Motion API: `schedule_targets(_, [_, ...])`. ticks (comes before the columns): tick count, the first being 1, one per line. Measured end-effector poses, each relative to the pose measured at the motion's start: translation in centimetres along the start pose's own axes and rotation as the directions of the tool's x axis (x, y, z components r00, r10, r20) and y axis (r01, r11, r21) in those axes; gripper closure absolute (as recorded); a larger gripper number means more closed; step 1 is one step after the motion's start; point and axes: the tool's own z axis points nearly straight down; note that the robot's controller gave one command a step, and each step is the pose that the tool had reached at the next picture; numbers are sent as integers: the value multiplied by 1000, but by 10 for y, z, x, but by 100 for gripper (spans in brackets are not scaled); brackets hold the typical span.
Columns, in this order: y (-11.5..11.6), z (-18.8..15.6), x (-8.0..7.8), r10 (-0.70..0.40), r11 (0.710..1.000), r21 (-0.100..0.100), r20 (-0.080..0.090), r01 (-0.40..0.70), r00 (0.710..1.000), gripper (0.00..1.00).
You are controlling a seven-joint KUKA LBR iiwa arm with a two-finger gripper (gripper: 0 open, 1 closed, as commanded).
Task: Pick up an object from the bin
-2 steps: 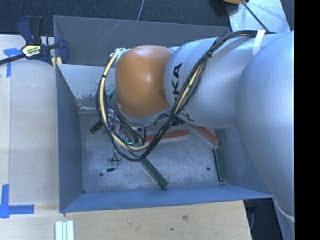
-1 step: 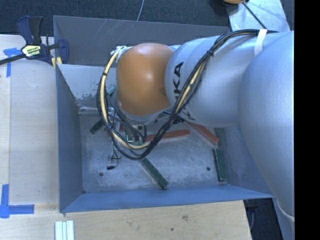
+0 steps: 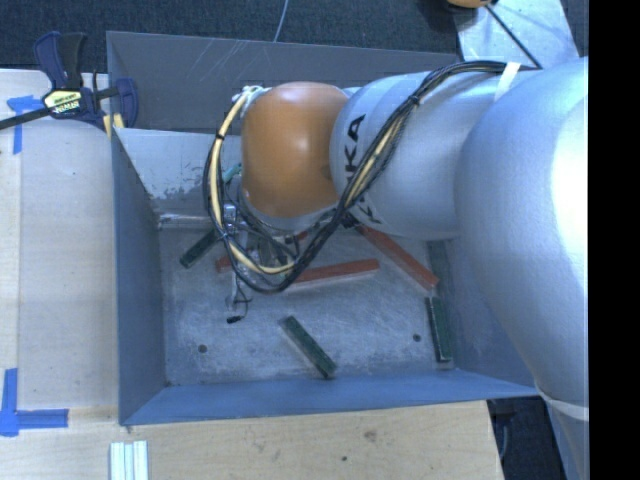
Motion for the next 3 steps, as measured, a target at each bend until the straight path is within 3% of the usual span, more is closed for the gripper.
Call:
schedule_targets(1, [-59,54,-46,-50,999,4,-6,50,999,0])
schedule_targets(2, [-20,56,-34,-72,997,0,-7,72,997,100])
schedule_targets(3, [-21,56,-34,-71,997,0,-7,71,997,100])
